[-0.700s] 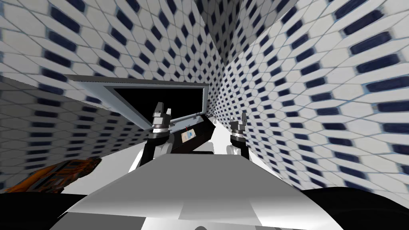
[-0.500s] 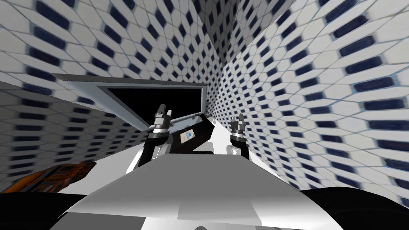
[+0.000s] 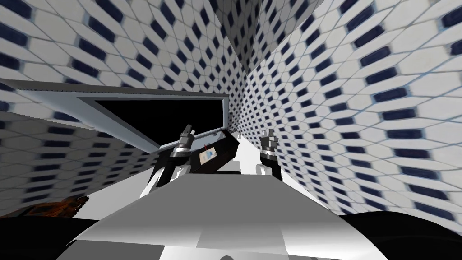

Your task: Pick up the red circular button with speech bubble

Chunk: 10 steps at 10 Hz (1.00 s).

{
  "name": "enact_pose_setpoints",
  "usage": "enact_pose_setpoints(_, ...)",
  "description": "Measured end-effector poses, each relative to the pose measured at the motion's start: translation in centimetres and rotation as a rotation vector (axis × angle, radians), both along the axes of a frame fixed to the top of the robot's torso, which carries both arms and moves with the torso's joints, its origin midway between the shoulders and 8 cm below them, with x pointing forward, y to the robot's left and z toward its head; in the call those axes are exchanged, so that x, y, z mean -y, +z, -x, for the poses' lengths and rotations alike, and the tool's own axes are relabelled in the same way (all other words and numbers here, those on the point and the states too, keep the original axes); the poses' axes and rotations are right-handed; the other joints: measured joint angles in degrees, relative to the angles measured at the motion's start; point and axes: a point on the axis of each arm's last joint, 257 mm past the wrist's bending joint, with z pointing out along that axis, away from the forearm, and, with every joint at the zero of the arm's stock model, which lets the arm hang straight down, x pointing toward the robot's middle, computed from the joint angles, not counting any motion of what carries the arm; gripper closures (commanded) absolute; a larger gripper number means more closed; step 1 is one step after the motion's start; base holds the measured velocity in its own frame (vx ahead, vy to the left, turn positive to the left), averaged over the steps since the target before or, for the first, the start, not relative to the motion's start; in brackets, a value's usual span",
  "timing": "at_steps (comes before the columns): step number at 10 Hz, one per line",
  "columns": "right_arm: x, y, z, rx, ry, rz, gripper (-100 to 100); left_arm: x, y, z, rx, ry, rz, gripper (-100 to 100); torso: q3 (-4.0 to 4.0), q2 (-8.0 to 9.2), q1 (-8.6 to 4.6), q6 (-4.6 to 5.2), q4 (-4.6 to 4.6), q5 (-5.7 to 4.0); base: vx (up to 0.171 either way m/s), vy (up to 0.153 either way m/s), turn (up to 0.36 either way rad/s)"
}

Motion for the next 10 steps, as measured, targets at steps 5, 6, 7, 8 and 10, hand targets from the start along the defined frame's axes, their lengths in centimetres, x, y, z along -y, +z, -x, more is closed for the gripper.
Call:
enact_pose_setpoints(5, 0.0, 0.0, 0.0, 0.000, 0.000, 0.000, 0, -6.2, -9.5, -0.6, -0.251, 0.105, -0.018, -100, -0.04, -0.07, -0.10, 0.02, -0.01, -0.03, 0.034, -0.061, -0.173)
enact_pose_setpoints(6, 0.0, 0.0, 0.0, 0.000, 0.000, 0.000, 0, -6.9, -10.5, -0.6, -0.281, 0.119, -0.017, -100, -0.01, -0.03, -0.07, -0.01, 0.00, -0.02, 0.020, -0.051, -0.113)
enact_pose_setpoints(7, 0.0, 0.0, 0.0, 0.000, 0.000, 0.000, 0, -7.8, -12.5, -0.1, -0.323, 0.139, -0.018, -100, 0.01, 0.02, -0.07, 0.01, 0.00, -0.01, 0.021, -0.068, -0.225)
enact_pose_setpoints(8, 0.0, 0.0, 0.0, 0.000, 0.000, 0.000, 0, -9.1, -14.2, 0.3, -0.371, 0.165, -0.022, -100, 0.02, 0.03, -0.11, 0.02, 0.01, -0.03, 0.018, -0.043, -0.077)
enact_pose_setpoints(10, 0.0, 0.0, 0.0, 0.000, 0.000, 0.000, 0, -11.1, -16.7, 0.9, -0.442, 0.201, -0.022, -100, 0.02, 0.03, -0.01, 0.01, 0.01, -0.01, 0.029, -0.045, -0.186)
